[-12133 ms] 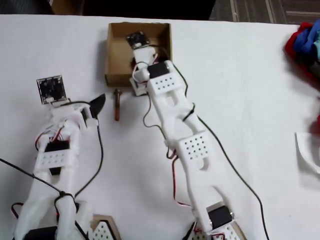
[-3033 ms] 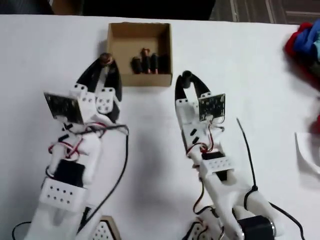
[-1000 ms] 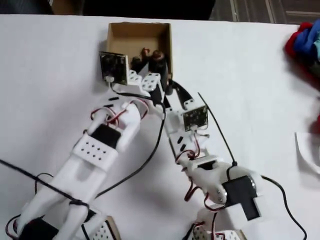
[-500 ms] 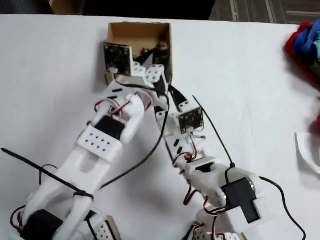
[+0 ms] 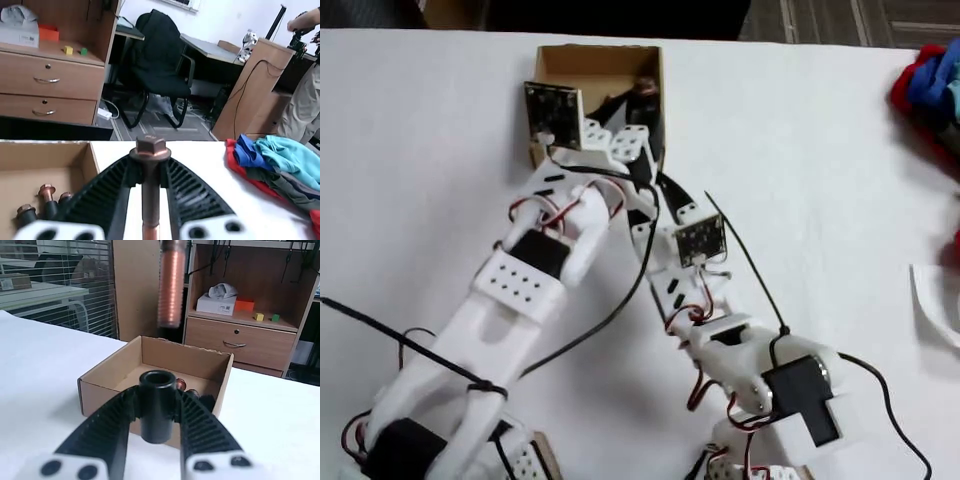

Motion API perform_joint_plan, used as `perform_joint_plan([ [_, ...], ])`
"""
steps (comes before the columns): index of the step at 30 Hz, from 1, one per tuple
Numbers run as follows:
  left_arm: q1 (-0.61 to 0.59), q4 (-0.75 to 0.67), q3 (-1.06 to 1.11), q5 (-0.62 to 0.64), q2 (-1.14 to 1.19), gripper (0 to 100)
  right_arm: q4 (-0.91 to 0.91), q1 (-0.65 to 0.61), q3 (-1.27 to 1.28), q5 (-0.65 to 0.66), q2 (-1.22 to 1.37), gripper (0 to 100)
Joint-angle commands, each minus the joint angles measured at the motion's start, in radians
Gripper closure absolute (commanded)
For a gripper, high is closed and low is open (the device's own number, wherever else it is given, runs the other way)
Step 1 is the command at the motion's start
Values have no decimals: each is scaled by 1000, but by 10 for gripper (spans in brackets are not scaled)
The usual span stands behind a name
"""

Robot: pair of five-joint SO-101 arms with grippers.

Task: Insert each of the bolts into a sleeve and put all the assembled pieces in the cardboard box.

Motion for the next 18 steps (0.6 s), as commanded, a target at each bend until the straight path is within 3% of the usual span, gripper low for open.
perform_joint_plan([
  [1,-12,-28,-4,8,-3,974,1,-7,-8,-8,-53,979],
  [15,-43,-31,-15,6,129,974,2,-1,-8,-8,-54,979],
  [18,-38,-31,-15,-51,135,974,2,-1,-8,-8,-54,979],
])
